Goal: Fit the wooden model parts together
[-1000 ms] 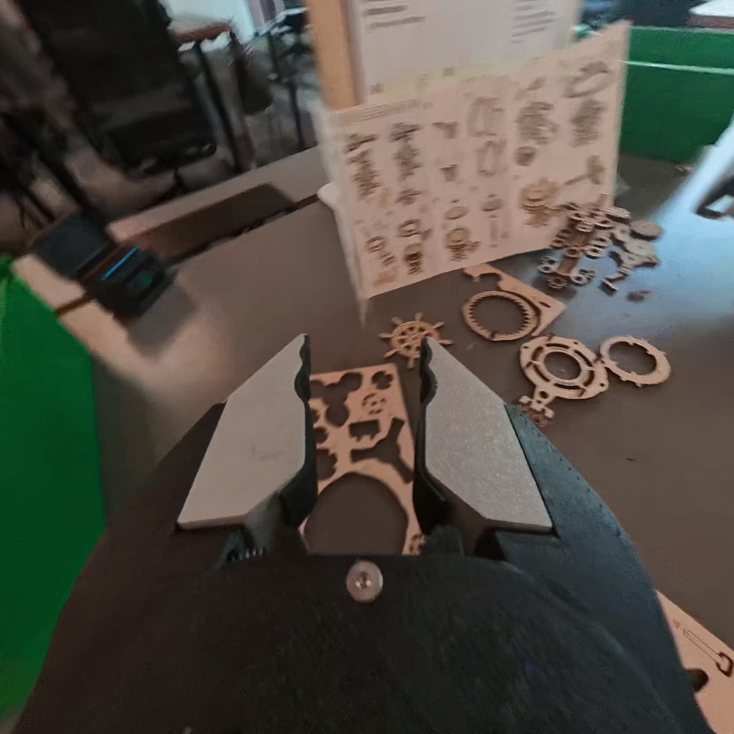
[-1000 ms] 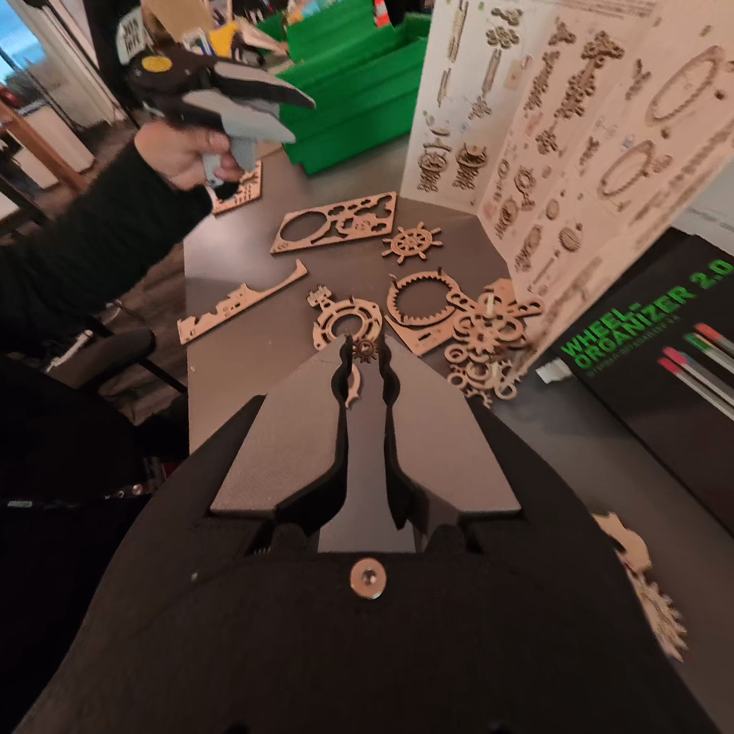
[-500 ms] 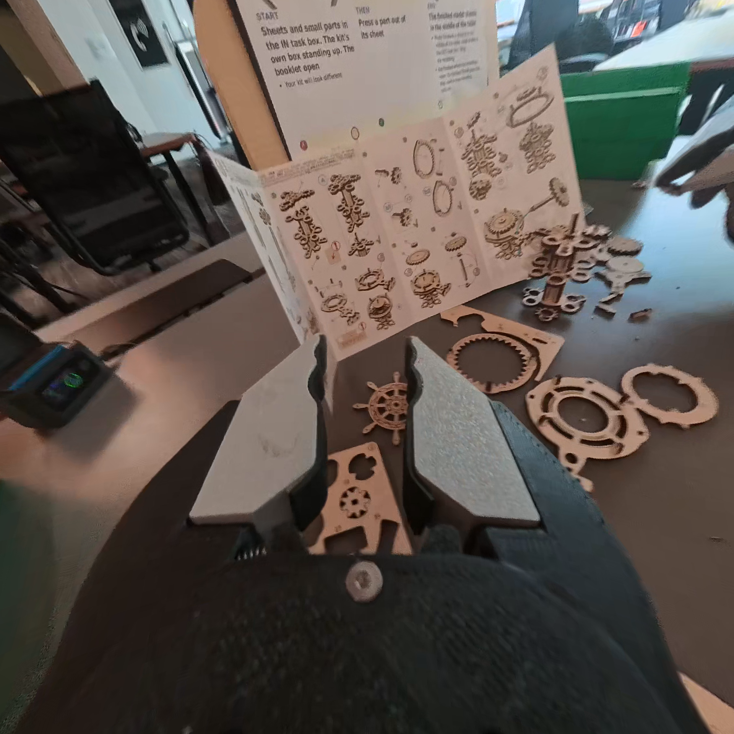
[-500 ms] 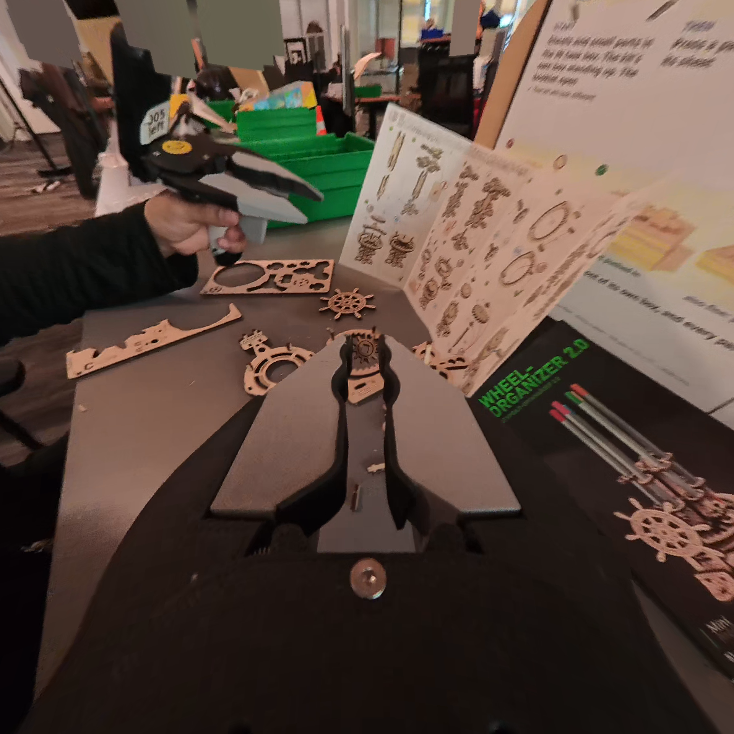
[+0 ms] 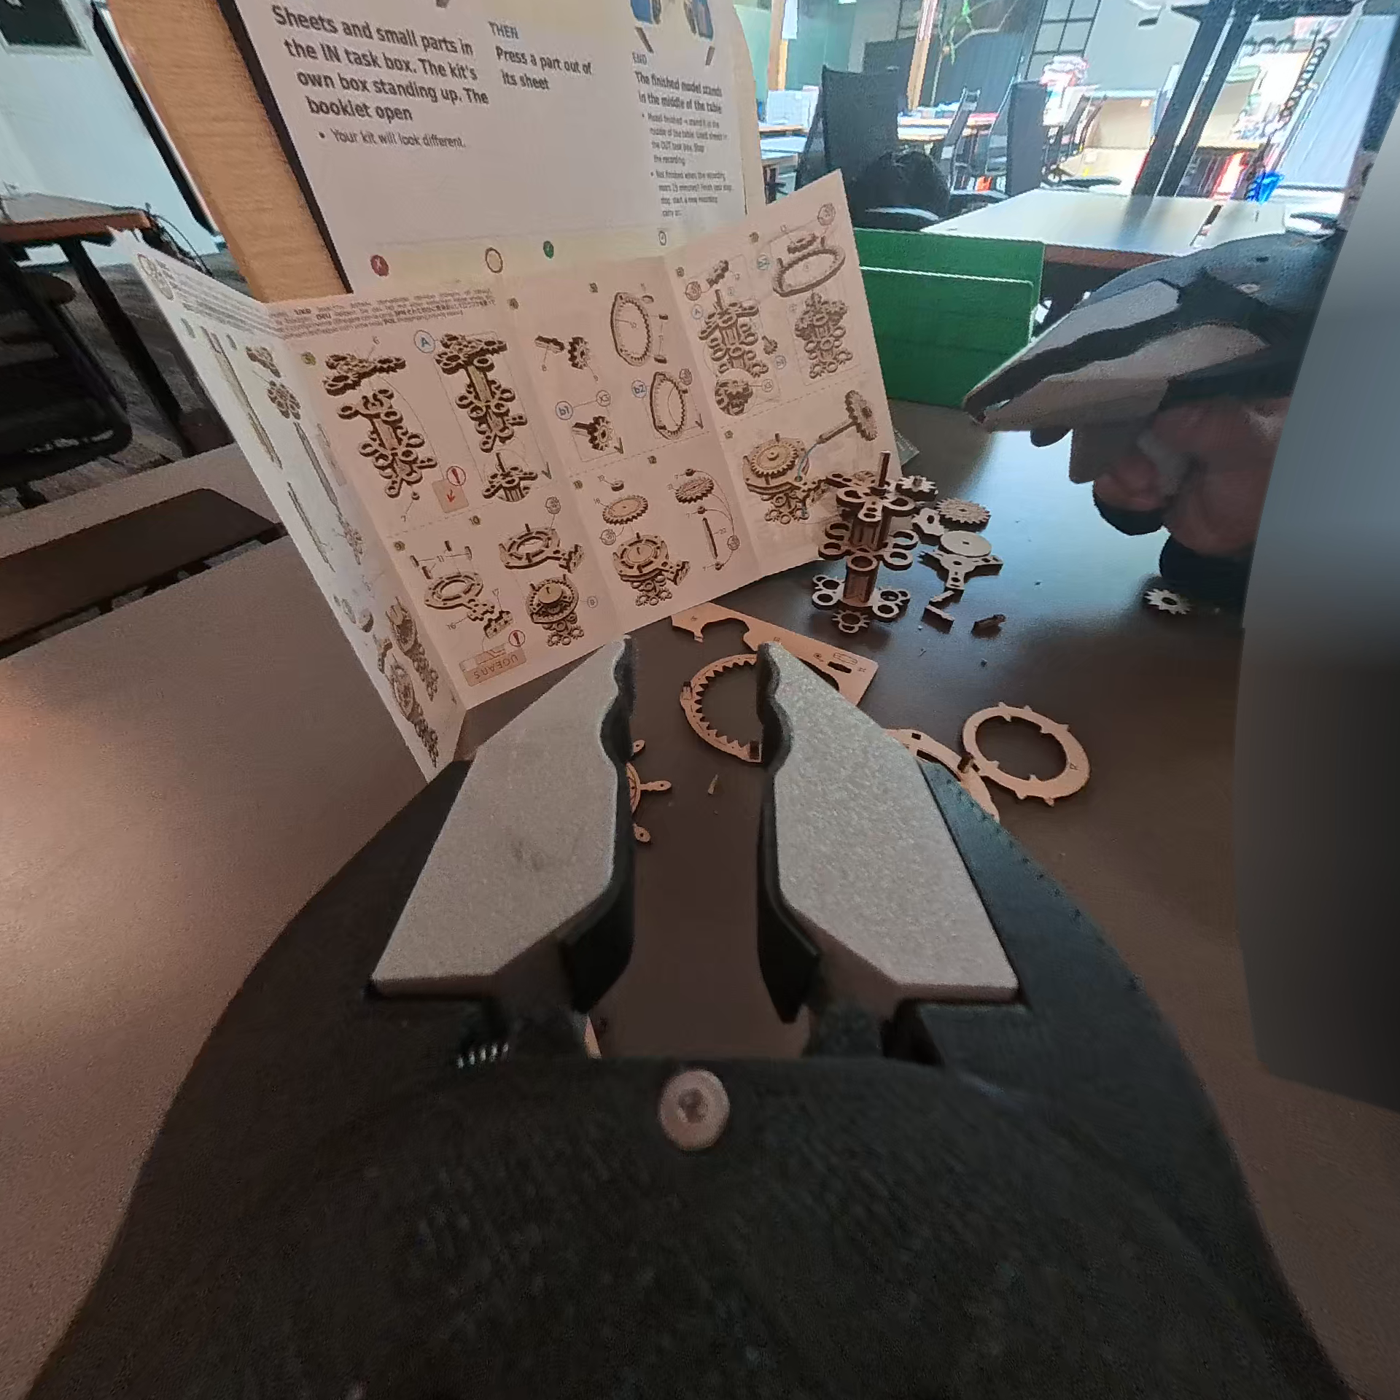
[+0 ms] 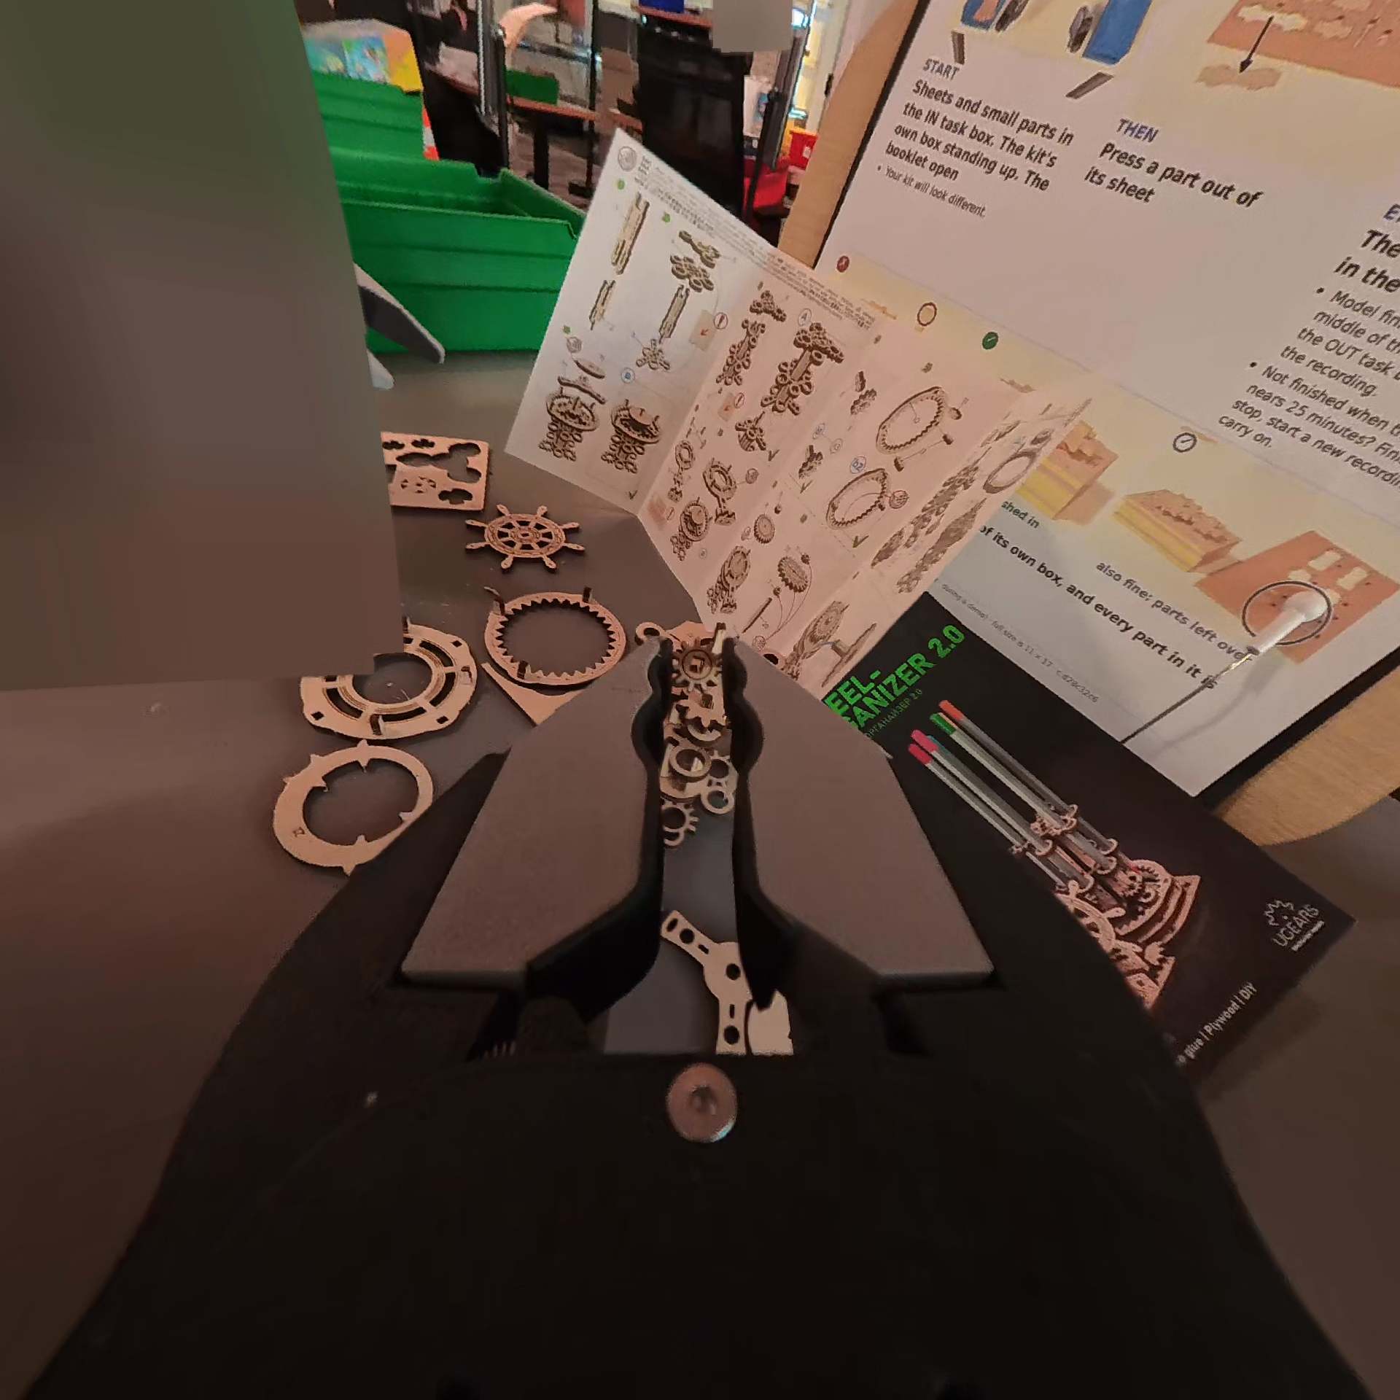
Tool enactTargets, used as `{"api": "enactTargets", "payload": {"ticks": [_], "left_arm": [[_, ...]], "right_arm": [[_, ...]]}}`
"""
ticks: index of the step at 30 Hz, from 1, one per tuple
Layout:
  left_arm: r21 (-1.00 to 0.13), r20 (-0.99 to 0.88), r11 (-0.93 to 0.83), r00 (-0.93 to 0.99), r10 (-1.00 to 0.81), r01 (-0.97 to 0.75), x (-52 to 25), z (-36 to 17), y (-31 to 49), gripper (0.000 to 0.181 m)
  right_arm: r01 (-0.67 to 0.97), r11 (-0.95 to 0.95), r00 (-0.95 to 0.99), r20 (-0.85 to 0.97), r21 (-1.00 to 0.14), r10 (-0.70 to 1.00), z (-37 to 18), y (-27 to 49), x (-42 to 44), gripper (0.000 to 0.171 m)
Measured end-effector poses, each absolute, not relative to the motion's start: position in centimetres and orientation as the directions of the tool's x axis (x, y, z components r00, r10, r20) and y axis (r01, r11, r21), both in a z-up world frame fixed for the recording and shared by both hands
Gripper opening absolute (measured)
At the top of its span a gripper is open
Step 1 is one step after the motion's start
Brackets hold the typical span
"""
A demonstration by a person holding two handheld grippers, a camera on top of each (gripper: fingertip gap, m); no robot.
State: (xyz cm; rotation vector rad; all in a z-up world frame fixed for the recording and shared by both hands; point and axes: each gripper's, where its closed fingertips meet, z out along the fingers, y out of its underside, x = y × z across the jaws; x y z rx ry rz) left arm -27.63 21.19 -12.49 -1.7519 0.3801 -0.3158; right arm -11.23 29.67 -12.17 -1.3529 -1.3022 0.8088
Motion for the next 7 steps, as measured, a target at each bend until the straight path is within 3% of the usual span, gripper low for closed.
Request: {"api": "enactTargets", "payload": {"ticks": [7], "left_arm": [[-0.975, 0.067, -0.219, 0.905, -0.421, -0.03, -27.6, -12.93, 21.49, 0.025]], "right_arm": [[0.271, 0.106, 0.233, 0.172, -0.957, 0.957, -12.41, 30.6, -10.71, 0.009]]}}
